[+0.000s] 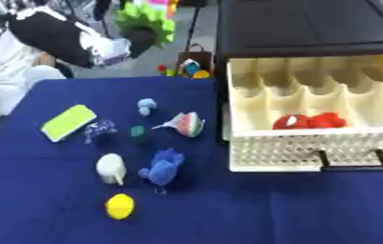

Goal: Pick up objects from table and place into drawer.

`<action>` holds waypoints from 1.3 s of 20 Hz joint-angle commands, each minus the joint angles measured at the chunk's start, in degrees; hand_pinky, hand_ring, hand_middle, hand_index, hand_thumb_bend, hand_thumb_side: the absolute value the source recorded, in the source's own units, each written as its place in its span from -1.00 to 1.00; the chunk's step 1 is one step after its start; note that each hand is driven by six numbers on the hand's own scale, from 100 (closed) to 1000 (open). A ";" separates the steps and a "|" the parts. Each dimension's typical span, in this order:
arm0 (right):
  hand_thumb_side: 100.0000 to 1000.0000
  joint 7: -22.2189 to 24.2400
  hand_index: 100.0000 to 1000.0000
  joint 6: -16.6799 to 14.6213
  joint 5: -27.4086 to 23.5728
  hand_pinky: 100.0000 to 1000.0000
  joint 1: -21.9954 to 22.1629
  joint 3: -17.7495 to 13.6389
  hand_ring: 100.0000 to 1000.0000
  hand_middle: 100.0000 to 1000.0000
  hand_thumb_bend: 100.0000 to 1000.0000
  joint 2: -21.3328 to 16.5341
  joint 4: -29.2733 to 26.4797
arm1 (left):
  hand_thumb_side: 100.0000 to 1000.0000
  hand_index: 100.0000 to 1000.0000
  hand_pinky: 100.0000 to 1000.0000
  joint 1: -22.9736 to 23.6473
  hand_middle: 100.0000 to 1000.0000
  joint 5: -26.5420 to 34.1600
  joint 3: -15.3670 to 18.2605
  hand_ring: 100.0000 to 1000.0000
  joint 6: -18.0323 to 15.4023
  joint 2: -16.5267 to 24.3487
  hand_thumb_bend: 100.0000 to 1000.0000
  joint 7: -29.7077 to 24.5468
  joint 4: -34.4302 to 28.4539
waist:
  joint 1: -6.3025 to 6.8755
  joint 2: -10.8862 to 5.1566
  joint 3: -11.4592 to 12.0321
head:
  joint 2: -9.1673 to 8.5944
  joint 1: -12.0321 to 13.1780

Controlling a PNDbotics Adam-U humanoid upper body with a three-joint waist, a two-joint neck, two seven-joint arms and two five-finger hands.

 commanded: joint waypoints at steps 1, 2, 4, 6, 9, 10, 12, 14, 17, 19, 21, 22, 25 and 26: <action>1.00 -0.04 0.49 -0.66 -0.61 0.37 -0.92 0.00 0.47 0.19 -1.00 -1.82 -0.54 | -0.07 0.00 -0.59 -2.38 -0.21 0.75 -0.45 -0.11 0.16 -1.11 -1.00 0.44 2.29 | -0.08 -1.01 -0.29 | -0.12 0.34; 1.00 0.04 0.49 -0.66 -0.66 0.37 -0.99 0.00 0.47 0.19 -1.00 -1.81 -0.54 | -0.08 -0.01 -0.59 -2.83 -0.21 0.91 -0.71 -0.11 0.10 -1.67 -1.00 0.59 2.86 | 0.00 -0.98 -0.42 | -0.14 0.36; 1.00 0.13 0.49 -0.66 -0.79 0.37 -1.25 0.02 0.47 0.19 -1.00 -1.78 -0.54 | -0.05 -0.01 -0.60 -3.78 -0.22 1.18 -1.28 -0.12 0.02 -2.90 -1.00 0.77 4.03 | 0.17 -0.90 -0.73 | -0.23 0.45; 1.00 0.23 0.49 -0.69 -0.97 0.37 -1.65 0.13 0.47 0.19 -1.00 -1.74 -0.54 | -0.03 -0.02 -0.62 -4.67 -0.23 1.54 -1.82 -0.12 0.09 -4.29 -1.00 0.81 5.42 | 0.37 -0.79 -1.20 | -0.34 0.67; 1.00 0.34 0.48 -0.72 -1.25 0.37 -2.14 0.23 0.47 0.19 -1.00 -1.69 -0.54 | 0.00 -0.03 -0.63 -5.59 -0.24 2.62 -2.64 -0.13 0.18 -5.78 -1.00 0.70 7.21 | 0.66 -0.66 -1.89 | -0.21 0.83; 1.00 0.34 0.48 -0.69 -1.33 0.37 -2.27 0.23 0.47 0.19 -1.00 -1.66 -0.54 | 0.01 -0.03 -0.63 -5.79 -0.24 3.00 -2.95 -0.13 0.19 -6.16 -1.00 0.63 7.67 | 0.79 -0.62 -2.10 | -0.11 0.82; 1.00 0.34 0.48 -0.61 -1.43 0.37 -2.37 0.20 0.47 0.19 -1.00 -1.61 -0.54 | 0.01 -0.03 -0.63 -6.08 -0.23 3.37 -3.52 -0.13 0.07 -6.63 -1.00 0.56 8.30 | 0.96 -0.59 -2.31 | 0.03 0.72; 1.00 0.35 0.48 -0.51 -1.52 0.37 -2.47 0.20 0.47 0.19 -1.00 -1.57 -0.54 | 0.02 -0.03 -0.63 -6.22 -0.23 3.51 -4.16 -0.13 -0.13 -7.13 -1.00 0.45 8.81 | 1.12 -0.61 -2.40 | 0.02 0.67; 1.00 0.41 0.48 -0.33 -1.69 0.37 -2.69 0.24 0.47 0.19 -1.00 -1.46 -0.54 | 0.04 -0.04 -0.64 -6.26 -0.24 3.90 -5.02 -0.13 -0.42 -7.96 -1.00 0.20 9.60 | 1.35 -0.62 -2.66 | -0.19 0.75; 1.00 0.47 0.48 -0.23 -1.83 0.37 -2.91 0.27 0.47 0.19 -1.00 -1.38 -0.54 | 0.05 -0.04 -0.64 -6.31 -0.24 4.31 -5.48 -0.13 -0.50 -8.56 -1.00 -0.04 10.24 | 1.49 -0.60 -2.88 | -0.28 0.80; 1.00 0.48 0.48 -0.21 -1.95 0.37 -3.14 0.27 0.47 0.19 -1.00 -1.33 -0.54 | 0.05 -0.02 -0.64 -6.35 -0.23 4.57 -6.03 -0.13 -0.63 -9.14 -1.00 -0.46 10.86 | 1.60 -0.55 -3.13 | -0.44 0.77; 1.00 0.47 0.48 -0.21 -2.03 0.37 -3.27 0.28 0.47 0.19 -1.00 -1.30 -0.54 | 0.06 -0.02 -0.64 -6.33 -0.23 4.51 -6.34 -0.13 -0.73 -9.41 -1.00 -0.65 11.25 | 1.66 -0.50 -3.27 | -0.52 0.76; 1.00 0.47 0.48 -0.16 -2.26 0.37 -3.63 0.30 0.47 0.19 -1.00 -1.17 -0.54 | 0.08 -0.03 -0.65 -6.28 -0.24 4.58 -6.94 -0.13 -0.97 -10.51 -1.00 -0.97 12.74 | 1.81 -0.33 -3.64 | -0.74 0.75; 1.00 0.50 0.48 -0.13 -2.33 0.37 -3.73 0.32 0.47 0.19 -1.00 -1.11 -0.54 | 0.08 -0.03 -0.65 -6.32 -0.24 4.82 -7.02 -0.13 -1.07 -10.89 -1.00 -0.96 13.21 | 1.85 -0.24 -3.75 | -0.83 0.72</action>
